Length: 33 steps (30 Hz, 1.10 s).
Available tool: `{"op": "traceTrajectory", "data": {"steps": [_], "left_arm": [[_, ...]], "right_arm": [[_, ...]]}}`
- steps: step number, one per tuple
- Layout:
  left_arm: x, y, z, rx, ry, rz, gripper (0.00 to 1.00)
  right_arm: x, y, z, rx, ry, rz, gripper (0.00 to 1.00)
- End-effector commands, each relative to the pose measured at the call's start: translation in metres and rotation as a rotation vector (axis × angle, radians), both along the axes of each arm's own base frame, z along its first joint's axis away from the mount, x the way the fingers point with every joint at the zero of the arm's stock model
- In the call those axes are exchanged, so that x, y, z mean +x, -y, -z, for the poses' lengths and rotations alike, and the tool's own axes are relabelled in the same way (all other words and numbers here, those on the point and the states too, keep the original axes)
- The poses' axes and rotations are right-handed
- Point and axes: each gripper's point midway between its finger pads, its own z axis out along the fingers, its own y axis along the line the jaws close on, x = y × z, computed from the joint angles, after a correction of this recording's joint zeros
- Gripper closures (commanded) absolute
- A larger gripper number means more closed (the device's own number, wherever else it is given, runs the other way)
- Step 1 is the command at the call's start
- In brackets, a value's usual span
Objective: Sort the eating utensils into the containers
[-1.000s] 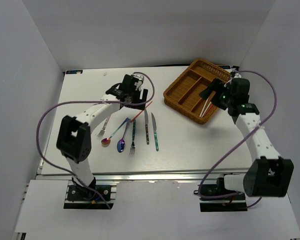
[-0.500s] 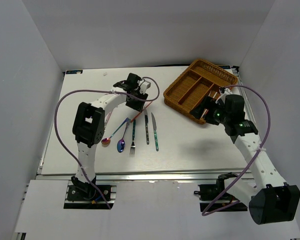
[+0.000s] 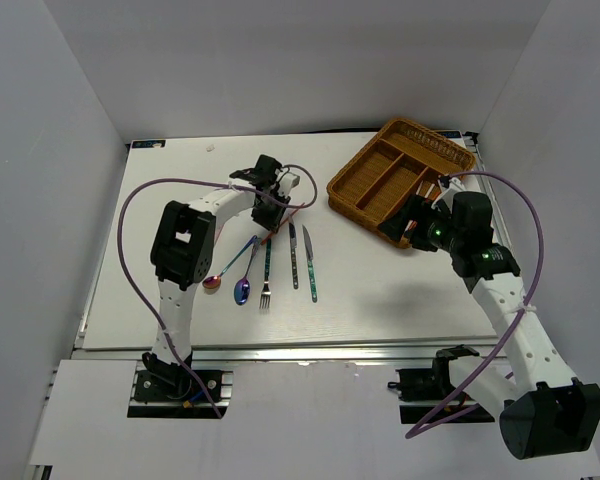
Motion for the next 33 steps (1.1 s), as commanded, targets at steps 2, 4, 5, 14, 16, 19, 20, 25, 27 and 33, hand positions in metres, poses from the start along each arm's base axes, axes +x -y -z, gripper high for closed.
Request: {"op": "traceTrajectory", "data": {"steps": [2,4,5,14,16,19,20,25,27,33], "left_arm": [[-0.005,-0.011,0.025,0.063,-0.033,-0.027,0.73],[-0.001,-0.023,0.035,0.132,-0.033,-0.064,0.82],[-0.001,-0.028,0.038,0.162,-0.034,-0.076,0.88],[0.028,-0.056,0.056,0.345,0.029,-0.208,1.0],[0.032,-0.054,0.057,0.339,0.029,-0.246,1.0],[0.042,-0.052,0.044,0.324,0.06,-0.306,1.0],[0.046,-0.053,0.036,0.326,0.082,-0.332,1.0],[0.06,-0.047,-0.019,0.236,0.182,-0.443,1.0],[0.057,-0.04,-0.028,0.18,0.177,-0.454,1.0],[0.037,-0.033,-0.057,0.045,0.2,-0.512,1.0]], "right_arm": [[-0.003,-0.005,-0.022,0.017,0.056,-0.031,0.11],[-0.005,-0.005,-0.025,0.023,0.067,-0.036,0.11],[-0.005,-0.005,-0.027,0.025,0.07,-0.035,0.11],[-0.01,-0.003,-0.032,0.019,0.093,-0.033,0.11],[-0.01,-0.003,-0.032,0.018,0.095,-0.034,0.11],[-0.01,-0.003,-0.032,0.017,0.095,-0.029,0.11],[-0.01,-0.003,-0.032,0.017,0.096,-0.033,0.11],[-0.011,-0.008,-0.027,0.043,0.085,-0.05,0.11],[-0.011,-0.01,-0.025,0.056,0.077,-0.06,0.11],[-0.007,-0.018,-0.015,0.108,0.054,-0.067,0.11]]}}
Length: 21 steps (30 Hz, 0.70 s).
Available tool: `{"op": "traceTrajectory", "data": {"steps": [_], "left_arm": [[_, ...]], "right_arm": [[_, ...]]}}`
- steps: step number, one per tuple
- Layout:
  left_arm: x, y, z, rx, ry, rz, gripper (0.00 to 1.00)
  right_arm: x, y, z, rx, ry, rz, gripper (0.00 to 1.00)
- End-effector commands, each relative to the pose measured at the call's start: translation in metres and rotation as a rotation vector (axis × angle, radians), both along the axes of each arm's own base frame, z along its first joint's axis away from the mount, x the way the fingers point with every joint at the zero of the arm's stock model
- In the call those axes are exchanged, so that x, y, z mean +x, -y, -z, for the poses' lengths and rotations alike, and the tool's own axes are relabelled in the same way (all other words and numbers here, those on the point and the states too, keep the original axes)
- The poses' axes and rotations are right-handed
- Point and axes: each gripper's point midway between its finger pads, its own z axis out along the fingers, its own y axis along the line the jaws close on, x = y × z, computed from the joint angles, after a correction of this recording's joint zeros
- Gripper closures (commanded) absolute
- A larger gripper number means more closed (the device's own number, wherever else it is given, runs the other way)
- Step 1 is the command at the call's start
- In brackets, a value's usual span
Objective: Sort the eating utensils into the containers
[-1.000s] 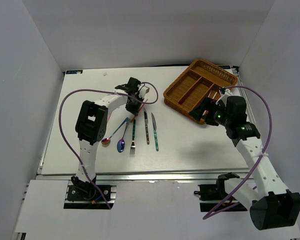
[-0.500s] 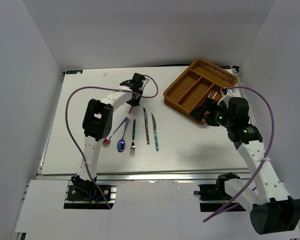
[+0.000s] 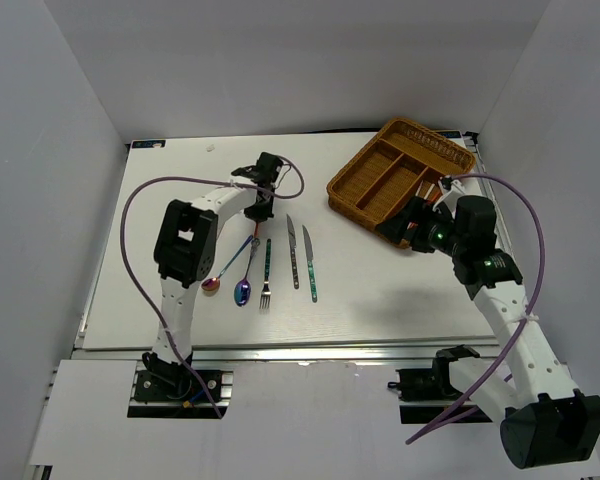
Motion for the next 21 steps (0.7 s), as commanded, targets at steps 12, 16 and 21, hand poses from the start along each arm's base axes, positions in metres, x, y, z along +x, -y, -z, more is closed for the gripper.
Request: {"op": "traceTrajectory", "data": {"steps": [12,16,21], "left_arm": [[-0.027,0.033,-0.116,-0.342,0.25,-0.016,1.0],[-0.04,0.054,-0.129,-0.462,0.229,0.051,1.0],[-0.085,0.103,-0.167,-0.737,0.24,0.234,1.0]], "right_arm": [[0.029,-0.045,-0.002,0.197,0.027,-0.107,0.11],[0.031,-0.06,-0.006,0.21,0.036,-0.136,0.11],[0.046,-0.08,-0.021,0.297,0.07,-0.177,0.11]]}}
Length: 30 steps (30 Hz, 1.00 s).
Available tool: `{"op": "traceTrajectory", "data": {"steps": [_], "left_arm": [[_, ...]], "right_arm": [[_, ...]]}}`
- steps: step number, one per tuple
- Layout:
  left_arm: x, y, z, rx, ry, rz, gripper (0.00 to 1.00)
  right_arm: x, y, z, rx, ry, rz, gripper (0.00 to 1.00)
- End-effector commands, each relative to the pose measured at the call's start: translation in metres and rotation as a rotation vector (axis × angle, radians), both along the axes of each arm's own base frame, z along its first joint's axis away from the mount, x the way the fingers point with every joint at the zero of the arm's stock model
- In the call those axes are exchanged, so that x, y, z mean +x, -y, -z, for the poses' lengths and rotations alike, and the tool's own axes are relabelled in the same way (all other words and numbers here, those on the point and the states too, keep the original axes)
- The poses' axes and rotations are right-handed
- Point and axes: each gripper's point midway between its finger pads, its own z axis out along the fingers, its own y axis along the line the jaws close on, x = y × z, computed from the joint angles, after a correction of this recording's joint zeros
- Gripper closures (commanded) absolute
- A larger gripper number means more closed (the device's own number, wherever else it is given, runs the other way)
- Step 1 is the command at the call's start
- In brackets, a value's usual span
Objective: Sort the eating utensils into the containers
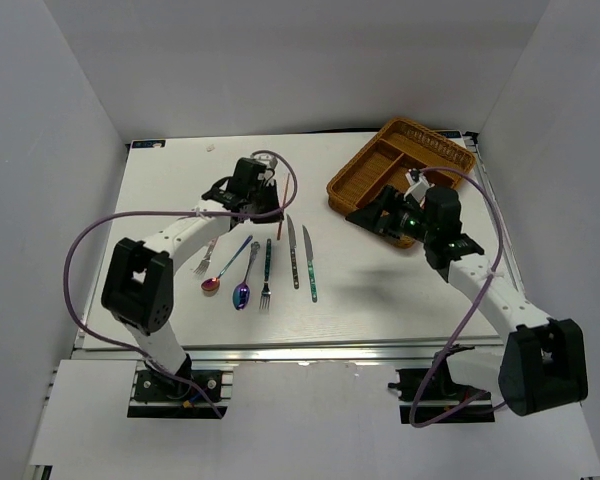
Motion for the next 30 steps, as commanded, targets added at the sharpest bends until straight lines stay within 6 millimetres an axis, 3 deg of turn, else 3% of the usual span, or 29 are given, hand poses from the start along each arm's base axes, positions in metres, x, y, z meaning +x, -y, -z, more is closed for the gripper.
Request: {"op": "traceTrajectory", "data": {"steps": [1,5,9,14,18,21,22,24,26,28,29,30], "left_arm": [[-0.029,0.046,-0.067,-0.265,0.103,0.148,1.0],[-0.058,0.068,-0.083,-0.382,0.11,0.216,1.0],[-0.078,0.085,-0.088,-0.44,0.1,0.26,1.0],[-0.093,0.099,-0.087,-0.455,0.095,0.298,1.0],[-0.099,0.106,-0.089,-0.472,0.099,0.321,1.0],[-0.102,0.11,-0.091,-0.487,0.101,0.333,1.0],[-0.101,0.11,-0.091,-0.485,0.103,0.331,1.0],[-0.097,0.109,-0.09,-0.472,0.107,0.312,1.0],[-0.091,0.108,-0.089,-0.45,0.115,0.293,1.0],[-0.084,0.105,-0.094,-0.433,0.131,0.266,0.85],[-0.081,0.102,-0.096,-0.416,0.14,0.247,0.48],[-0.074,0.093,-0.097,-0.37,0.145,0.191,0.29]], "right_arm": [[0.02,-0.02,-0.043,0.097,0.116,-0.022,0.11],[0.032,-0.046,-0.043,0.076,0.118,-0.026,0.11],[0.044,-0.071,-0.031,0.049,0.102,-0.007,0.11],[0.055,-0.075,-0.025,0.034,0.104,0.05,0.13],[0.058,-0.075,-0.016,0.037,0.091,0.075,0.22],[0.056,-0.08,-0.011,0.046,0.087,0.046,0.41],[0.055,-0.081,-0.011,0.054,0.089,0.035,0.65],[0.053,-0.082,-0.012,0.064,0.092,0.024,1.0],[0.051,-0.081,-0.014,0.068,0.095,0.029,1.0],[0.055,-0.075,-0.017,0.041,0.101,0.052,1.0],[0.059,-0.069,-0.016,0.018,0.088,0.079,1.0],[0.068,-0.049,-0.002,-0.04,0.03,0.155,1.0]]}}
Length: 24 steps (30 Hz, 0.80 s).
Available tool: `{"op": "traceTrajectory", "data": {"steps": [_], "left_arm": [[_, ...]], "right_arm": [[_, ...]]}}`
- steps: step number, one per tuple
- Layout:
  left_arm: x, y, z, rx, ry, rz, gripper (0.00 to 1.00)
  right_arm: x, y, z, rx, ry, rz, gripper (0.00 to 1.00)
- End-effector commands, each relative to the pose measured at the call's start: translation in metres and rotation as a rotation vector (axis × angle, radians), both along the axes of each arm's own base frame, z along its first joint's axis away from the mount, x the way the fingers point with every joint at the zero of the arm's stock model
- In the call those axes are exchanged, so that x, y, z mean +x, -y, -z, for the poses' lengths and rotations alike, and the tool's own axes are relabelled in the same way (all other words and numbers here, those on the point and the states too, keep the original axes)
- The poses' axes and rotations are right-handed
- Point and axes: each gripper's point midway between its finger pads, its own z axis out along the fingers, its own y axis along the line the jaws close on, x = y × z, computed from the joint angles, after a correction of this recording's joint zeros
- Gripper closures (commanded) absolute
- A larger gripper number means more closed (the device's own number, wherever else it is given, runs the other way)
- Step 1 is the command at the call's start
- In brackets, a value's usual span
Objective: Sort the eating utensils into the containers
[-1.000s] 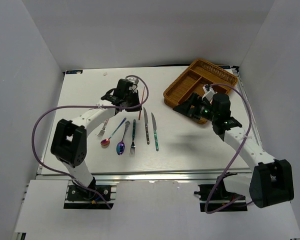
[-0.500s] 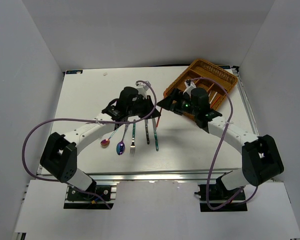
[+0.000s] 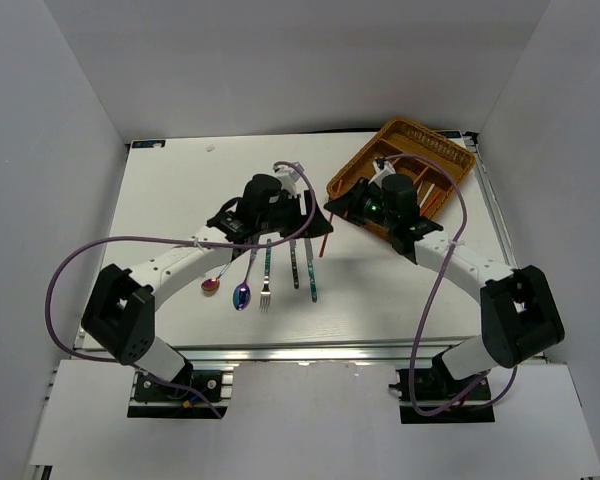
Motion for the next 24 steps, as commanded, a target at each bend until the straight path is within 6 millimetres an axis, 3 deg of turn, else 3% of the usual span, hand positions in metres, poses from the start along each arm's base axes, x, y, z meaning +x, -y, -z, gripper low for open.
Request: {"op": "traceTrajectory", "data": {"steps": [1,2,3,4,5,7,8,10,11,13,14,16,17,18,20,21,24], "left_arm": [[0.02,-0.013,-0.031,0.039,0.074,-0.119,0.16],[0.022,-0.02,-0.035,0.065,0.085,-0.146,0.04],[0.02,-0.032,-0.028,0.126,0.061,-0.178,0.02],[0.027,-0.044,-0.029,0.175,0.084,-0.235,0.02],[0.024,-0.058,-0.024,0.237,0.071,-0.27,0.02],[0.023,-0.075,-0.018,0.319,0.083,-0.302,0.02],[0.017,-0.084,-0.014,0.357,0.071,-0.307,0.02],[0.012,-0.101,-0.011,0.42,0.091,-0.324,0.02],[0.003,-0.113,-0.006,0.451,0.09,-0.331,0.02],[-0.004,-0.132,-0.002,0.513,0.114,-0.356,0.02],[-0.011,-0.143,0.008,0.552,0.103,-0.358,0.02],[-0.02,-0.153,0.003,0.556,0.135,-0.362,0.02],[-0.025,-0.155,0.013,0.559,0.13,-0.341,0.02],[-0.03,-0.155,0.012,0.548,0.146,-0.322,0.02],[-0.036,-0.154,0.019,0.52,0.151,-0.302,0.02],[-0.043,-0.157,0.034,0.535,0.131,-0.293,0.02],[-0.048,-0.167,0.039,0.553,0.121,-0.319,0.02]], "right_arm": [[0.024,0.038,-0.008,-0.082,-0.013,0.146,1.0],[0.037,0.065,-0.004,-0.115,-0.04,0.223,1.0],[0.045,0.083,0.003,-0.15,-0.073,0.275,1.0],[0.047,0.1,0.019,-0.194,-0.14,0.301,1.0],[0.061,0.129,0.018,-0.219,-0.143,0.357,1.0],[0.07,0.159,0.036,-0.285,-0.206,0.41,1.0],[0.085,0.187,0.028,-0.326,-0.188,0.479,1.0],[0.092,0.212,0.047,-0.392,-0.265,0.52,1.0],[0.103,0.232,0.038,-0.401,-0.26,0.569,1.0],[0.11,0.248,0.053,-0.447,-0.307,0.596,1.0],[0.115,0.27,0.055,-0.452,-0.328,0.643,1.0],[0.132,0.279,0.057,-0.452,-0.34,0.638,1.0],[0.135,0.285,0.058,-0.463,-0.356,0.643,1.0],[0.148,0.287,0.058,-0.47,-0.353,0.646,1.0],[0.154,0.294,0.063,-0.483,-0.377,0.649,0.99],[0.154,0.296,0.074,-0.496,-0.414,0.642,0.97],[0.156,0.293,0.07,-0.481,-0.417,0.625,0.78]]}}
